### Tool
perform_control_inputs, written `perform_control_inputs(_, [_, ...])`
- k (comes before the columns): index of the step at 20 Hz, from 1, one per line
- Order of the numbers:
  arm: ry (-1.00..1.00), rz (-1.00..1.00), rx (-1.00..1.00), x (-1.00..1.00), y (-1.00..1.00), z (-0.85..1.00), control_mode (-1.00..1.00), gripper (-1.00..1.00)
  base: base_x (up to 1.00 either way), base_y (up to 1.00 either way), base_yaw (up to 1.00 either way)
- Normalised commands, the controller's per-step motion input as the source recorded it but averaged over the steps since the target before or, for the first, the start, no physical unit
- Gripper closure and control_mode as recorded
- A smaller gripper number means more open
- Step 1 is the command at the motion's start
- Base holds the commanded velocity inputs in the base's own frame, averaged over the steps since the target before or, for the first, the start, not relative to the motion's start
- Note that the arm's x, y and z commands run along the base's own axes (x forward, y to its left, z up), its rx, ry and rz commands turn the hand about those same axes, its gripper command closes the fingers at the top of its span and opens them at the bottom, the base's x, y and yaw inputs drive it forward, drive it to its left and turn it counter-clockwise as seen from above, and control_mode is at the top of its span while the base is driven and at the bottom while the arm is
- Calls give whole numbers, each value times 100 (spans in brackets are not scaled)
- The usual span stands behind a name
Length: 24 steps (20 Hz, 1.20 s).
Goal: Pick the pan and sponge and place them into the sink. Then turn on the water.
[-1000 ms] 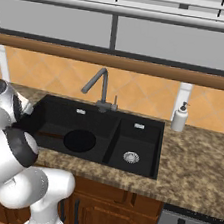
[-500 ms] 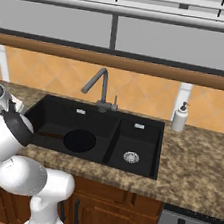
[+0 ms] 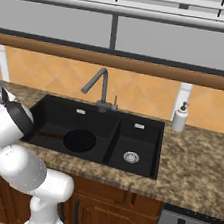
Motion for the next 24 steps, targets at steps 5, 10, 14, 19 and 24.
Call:
perform_control_inputs(5, [0, -1, -10, 10, 26, -20, -100, -100, 0, 0, 0])
perform_control_inputs(10, [6, -1, -10, 32, 26, -32, -100, -100, 0, 0, 0])
perform_control_inputs(14, [8, -3, -5, 37, 28, -20, -100, -100, 0, 0, 0])
perform_control_inputs(19, [16, -6, -7, 39, 47, -16, -100, -100, 0, 0, 0])
perform_control_inputs(24, [12, -9, -11, 26, 46, -23, -100, -100, 0, 0, 0])
